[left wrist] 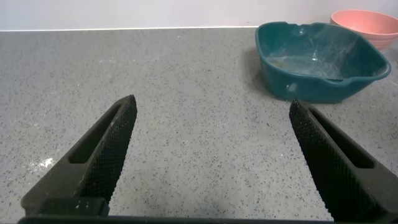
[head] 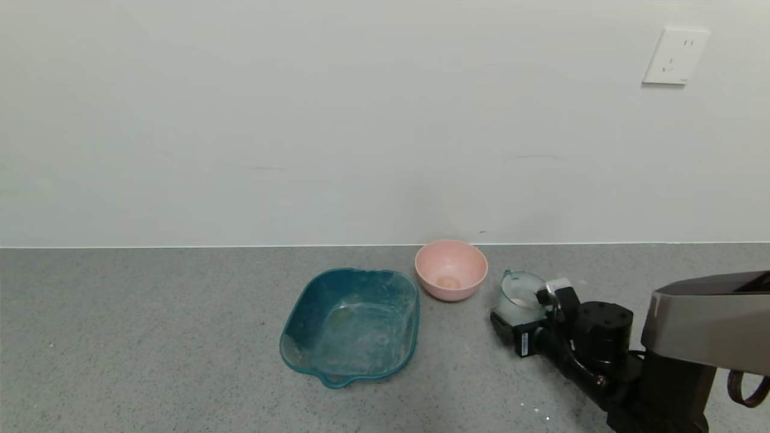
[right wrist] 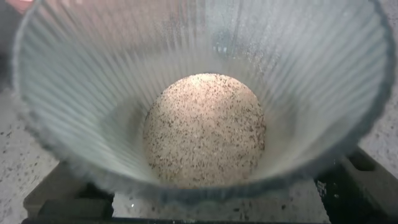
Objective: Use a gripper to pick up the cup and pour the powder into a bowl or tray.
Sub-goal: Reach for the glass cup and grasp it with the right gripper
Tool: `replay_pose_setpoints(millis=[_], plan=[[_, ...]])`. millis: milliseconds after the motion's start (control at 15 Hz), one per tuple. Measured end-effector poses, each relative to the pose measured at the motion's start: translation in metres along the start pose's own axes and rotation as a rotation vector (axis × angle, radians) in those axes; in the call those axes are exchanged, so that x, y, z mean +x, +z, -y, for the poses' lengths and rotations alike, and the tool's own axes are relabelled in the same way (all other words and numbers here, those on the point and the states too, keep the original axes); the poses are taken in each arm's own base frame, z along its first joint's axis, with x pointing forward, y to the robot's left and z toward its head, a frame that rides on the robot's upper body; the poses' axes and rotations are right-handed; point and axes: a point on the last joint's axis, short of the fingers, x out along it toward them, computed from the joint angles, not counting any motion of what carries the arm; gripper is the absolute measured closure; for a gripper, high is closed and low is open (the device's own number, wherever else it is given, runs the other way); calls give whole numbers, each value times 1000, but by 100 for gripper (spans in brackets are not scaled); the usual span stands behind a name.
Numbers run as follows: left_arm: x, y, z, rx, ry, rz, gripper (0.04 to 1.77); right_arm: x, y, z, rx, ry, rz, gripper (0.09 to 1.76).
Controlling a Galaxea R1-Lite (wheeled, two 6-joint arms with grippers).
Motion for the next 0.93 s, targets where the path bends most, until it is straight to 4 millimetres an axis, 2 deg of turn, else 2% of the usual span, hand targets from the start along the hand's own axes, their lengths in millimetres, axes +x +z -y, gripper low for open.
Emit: replay_pose_setpoints(millis=[667, 733, 800, 867, 933], plan=[[0, 0, 0, 0, 0, 0, 5, 12, 3, 0, -14, -3, 32, 9], [0, 0, 0, 0, 0, 0, 5, 12, 3, 0, -15, -2, 33, 14], [0, 0, 0, 0, 0, 0, 5, 12, 3, 0, -15, -1, 32, 33], [0, 0, 0, 0, 0, 0, 5, 12, 3, -1, -15, 1, 32, 45], [0, 0, 0, 0, 0, 0, 5, 12, 3, -1, -15, 1, 32, 48]])
